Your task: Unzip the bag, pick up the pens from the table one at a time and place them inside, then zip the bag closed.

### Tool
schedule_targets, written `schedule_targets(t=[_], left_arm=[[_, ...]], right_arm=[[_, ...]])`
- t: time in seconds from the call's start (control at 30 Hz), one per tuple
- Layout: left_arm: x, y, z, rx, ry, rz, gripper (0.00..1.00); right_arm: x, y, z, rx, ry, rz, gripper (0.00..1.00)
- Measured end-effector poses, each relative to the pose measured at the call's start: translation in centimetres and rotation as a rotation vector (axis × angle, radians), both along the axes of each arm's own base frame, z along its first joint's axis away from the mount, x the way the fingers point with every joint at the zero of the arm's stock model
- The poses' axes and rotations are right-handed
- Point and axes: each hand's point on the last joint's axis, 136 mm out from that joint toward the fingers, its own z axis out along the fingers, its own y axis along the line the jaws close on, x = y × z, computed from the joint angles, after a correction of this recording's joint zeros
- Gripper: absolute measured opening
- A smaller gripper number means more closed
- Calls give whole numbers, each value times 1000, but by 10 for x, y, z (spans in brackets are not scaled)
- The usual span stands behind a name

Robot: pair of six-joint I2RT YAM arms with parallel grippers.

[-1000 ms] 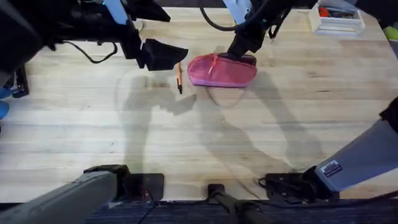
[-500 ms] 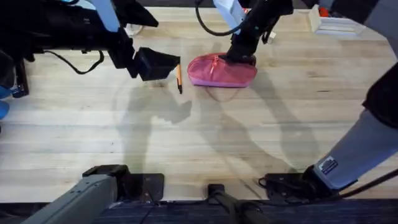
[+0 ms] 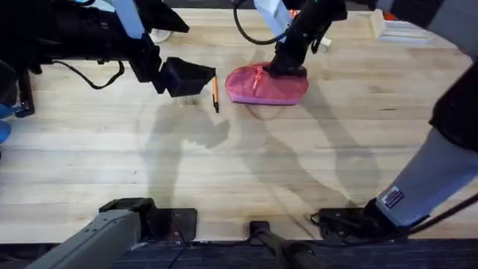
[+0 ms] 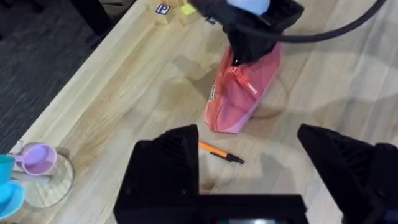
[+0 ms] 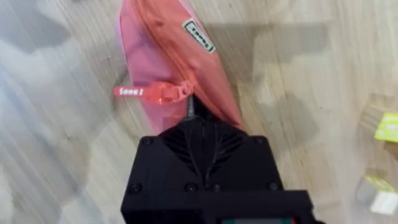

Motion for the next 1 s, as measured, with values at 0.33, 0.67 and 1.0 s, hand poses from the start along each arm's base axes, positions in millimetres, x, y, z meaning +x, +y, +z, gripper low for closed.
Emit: schedule_targets(t=[0.33, 0.67, 1.0], left_arm=[[0, 0, 0, 0, 0, 0, 993], [0, 0, 0, 0, 0, 0, 994], [0, 0, 0, 0, 0, 0, 993]], right_arm=[[0, 6, -21, 23, 56, 4, 43], [-3, 7, -21, 32, 64, 24, 963], [-5, 7, -22, 32, 71, 29, 996]])
